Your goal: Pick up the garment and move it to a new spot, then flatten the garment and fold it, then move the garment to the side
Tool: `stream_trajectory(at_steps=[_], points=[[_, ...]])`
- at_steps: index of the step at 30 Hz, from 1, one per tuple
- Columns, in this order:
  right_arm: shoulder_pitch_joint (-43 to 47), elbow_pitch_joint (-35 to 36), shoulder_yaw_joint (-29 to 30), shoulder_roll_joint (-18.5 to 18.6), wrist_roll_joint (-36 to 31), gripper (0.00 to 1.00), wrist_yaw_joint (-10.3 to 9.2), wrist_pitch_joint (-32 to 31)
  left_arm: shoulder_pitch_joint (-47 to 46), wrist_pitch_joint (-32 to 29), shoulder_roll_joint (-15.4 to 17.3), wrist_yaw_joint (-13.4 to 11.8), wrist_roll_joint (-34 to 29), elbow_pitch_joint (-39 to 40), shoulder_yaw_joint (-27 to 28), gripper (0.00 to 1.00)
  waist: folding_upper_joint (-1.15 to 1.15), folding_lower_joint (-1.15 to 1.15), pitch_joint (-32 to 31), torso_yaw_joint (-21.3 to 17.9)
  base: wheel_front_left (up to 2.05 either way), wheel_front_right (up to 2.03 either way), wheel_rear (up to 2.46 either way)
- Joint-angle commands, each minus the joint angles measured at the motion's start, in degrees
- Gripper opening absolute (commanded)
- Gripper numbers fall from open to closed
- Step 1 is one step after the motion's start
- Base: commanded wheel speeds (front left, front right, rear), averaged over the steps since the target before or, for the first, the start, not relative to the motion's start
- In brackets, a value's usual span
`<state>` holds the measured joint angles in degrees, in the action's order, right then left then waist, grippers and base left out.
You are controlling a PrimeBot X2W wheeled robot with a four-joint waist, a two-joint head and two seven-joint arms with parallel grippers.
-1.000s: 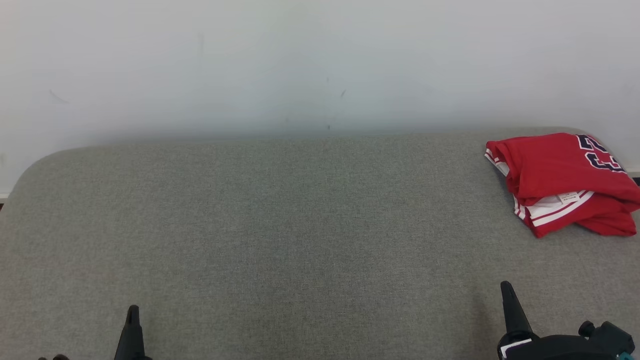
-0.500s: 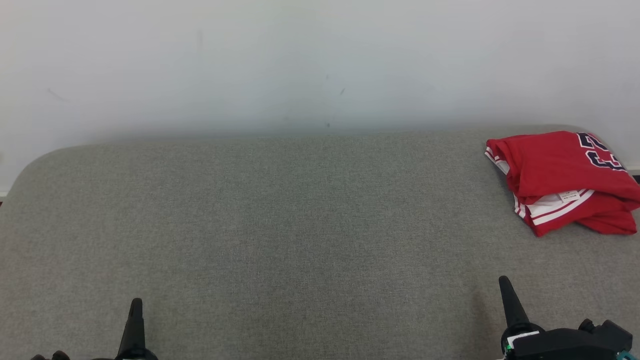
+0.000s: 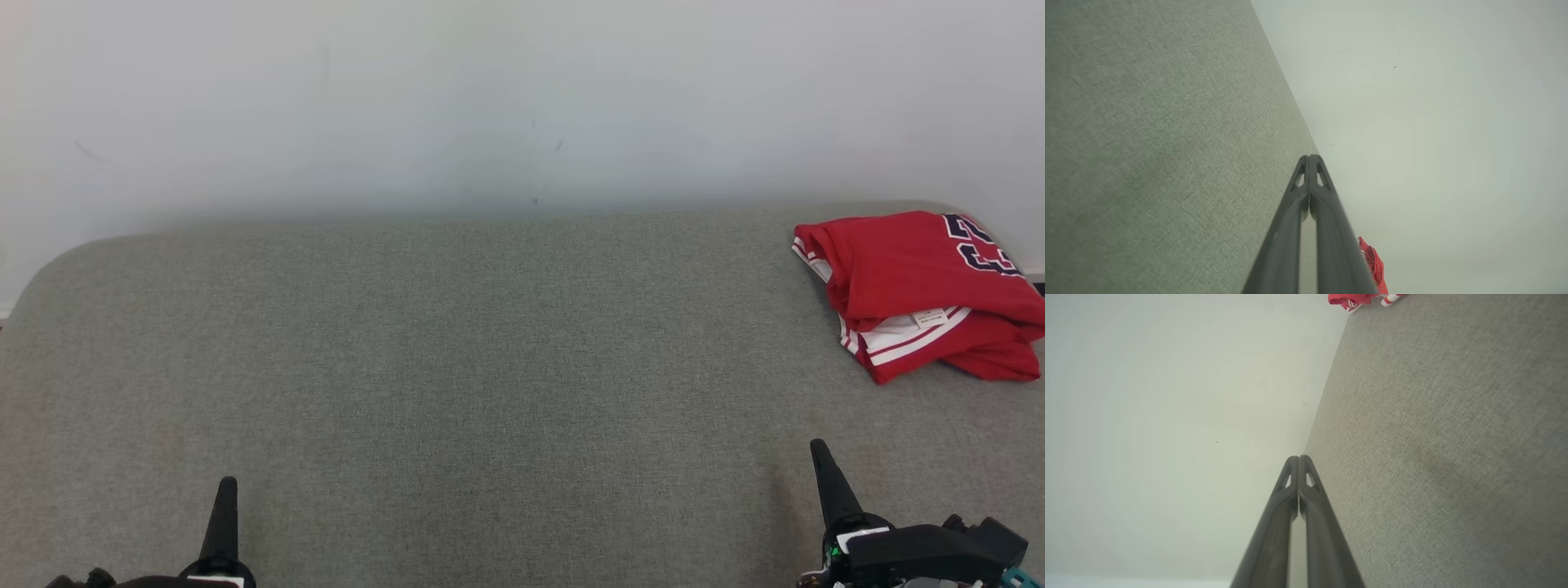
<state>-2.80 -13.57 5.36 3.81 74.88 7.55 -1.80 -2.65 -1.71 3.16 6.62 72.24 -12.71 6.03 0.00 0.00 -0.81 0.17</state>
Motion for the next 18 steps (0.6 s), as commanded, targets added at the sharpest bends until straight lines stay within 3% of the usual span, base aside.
stream_trajectory(at_steps=[1,18], points=[[-0.9,0.3,0.2,-0.2,1.3,0.00,-0.08,-0.4,-1.2,-0.4,0.0,0.4,1.8,0.1,0.2,0.00,0.00,0.00,0.0,0.0,0.00,0.00,0.00],[-2.2,-0.1,0.7,-0.6,8.8,0.00,-0.09,-2.5,-2.5,-2.5,-0.2,0.6,10.3,-0.6,0.4,0.00,0.00,0.00,0.4,-0.1,0.00,0.00,0.00]])
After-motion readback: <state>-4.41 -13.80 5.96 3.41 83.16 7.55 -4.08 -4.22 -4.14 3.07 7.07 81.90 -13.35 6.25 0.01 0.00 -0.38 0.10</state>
